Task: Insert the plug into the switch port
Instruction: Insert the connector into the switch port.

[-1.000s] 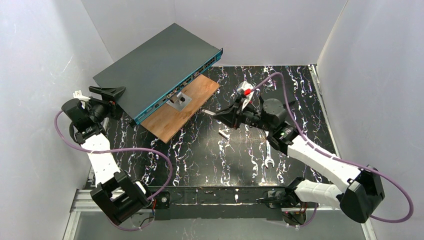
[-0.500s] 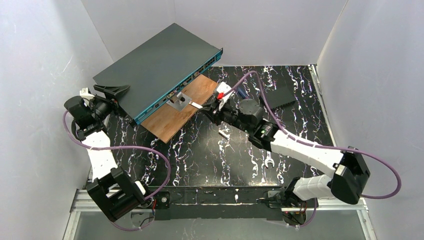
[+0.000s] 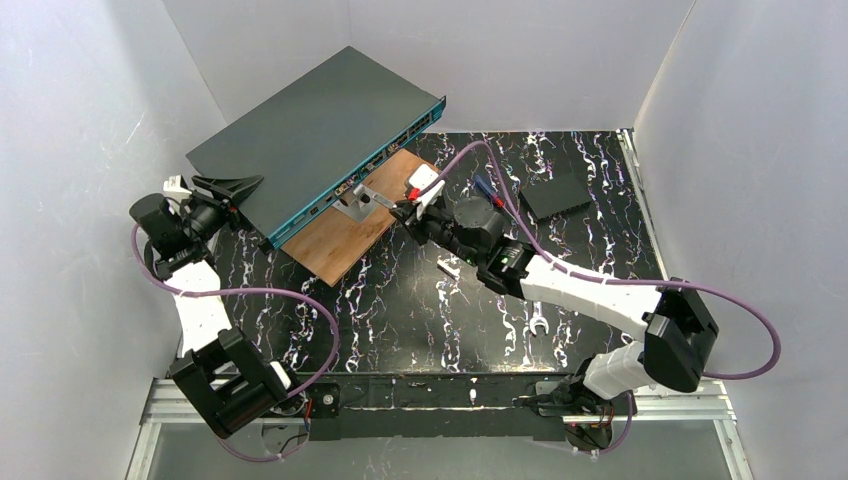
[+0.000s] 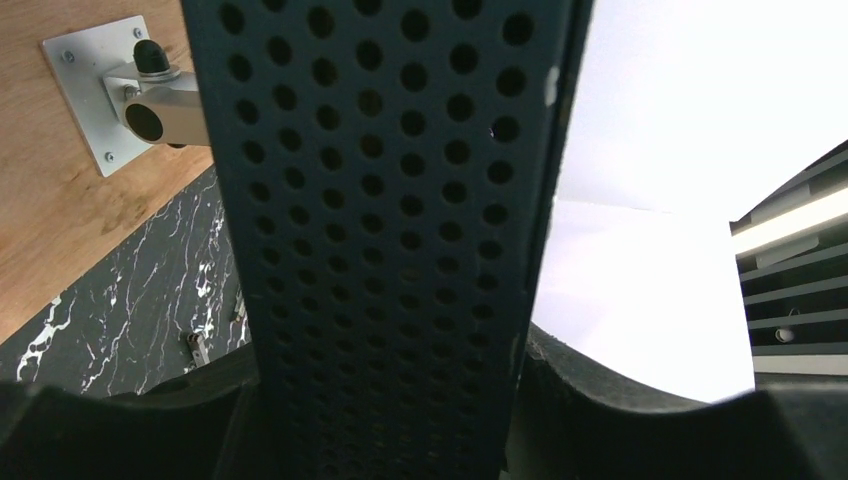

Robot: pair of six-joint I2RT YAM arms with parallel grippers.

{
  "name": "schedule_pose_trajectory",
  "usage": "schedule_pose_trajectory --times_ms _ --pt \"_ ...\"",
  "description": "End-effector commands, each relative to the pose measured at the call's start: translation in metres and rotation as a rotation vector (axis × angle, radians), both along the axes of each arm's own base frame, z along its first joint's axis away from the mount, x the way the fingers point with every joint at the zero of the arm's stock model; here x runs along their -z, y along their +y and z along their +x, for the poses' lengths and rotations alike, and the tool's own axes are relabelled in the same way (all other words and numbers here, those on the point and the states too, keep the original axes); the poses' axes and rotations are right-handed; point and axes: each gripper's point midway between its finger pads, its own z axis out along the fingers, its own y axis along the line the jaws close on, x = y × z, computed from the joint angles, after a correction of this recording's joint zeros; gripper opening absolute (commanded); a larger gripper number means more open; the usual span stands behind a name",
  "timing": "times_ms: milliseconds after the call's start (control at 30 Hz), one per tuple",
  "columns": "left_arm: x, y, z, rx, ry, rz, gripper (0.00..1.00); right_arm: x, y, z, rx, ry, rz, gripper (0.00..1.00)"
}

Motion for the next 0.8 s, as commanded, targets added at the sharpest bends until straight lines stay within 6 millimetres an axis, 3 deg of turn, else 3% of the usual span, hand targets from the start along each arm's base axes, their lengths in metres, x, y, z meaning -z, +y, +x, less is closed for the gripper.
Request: schedule_pose_trajectory --times_ms 0,300,467,767 --pt "0.024 -0.012 -0.003 0.056 0.055 -0.014 0.48 -0.048 0.006 0.009 0.032 -0.085 0.091 0.01" --pt "0.023 -0.015 -0.005 0.079 0.046 -0.013 0.14 -0.053 0.021 0.012 0.028 -0.073 0.096 0.01" --pt "0.023 -0.015 -0.006 0.085 0.042 -0.012 0.01 -0.053 0.028 0.015 0.049 -0.059 0.105 0.01" --pt "0.024 -0.013 -0.006 0.087 0.043 -0.013 0.00 -0.050 0.035 0.028 0.124 -0.024 0.107 0.01"
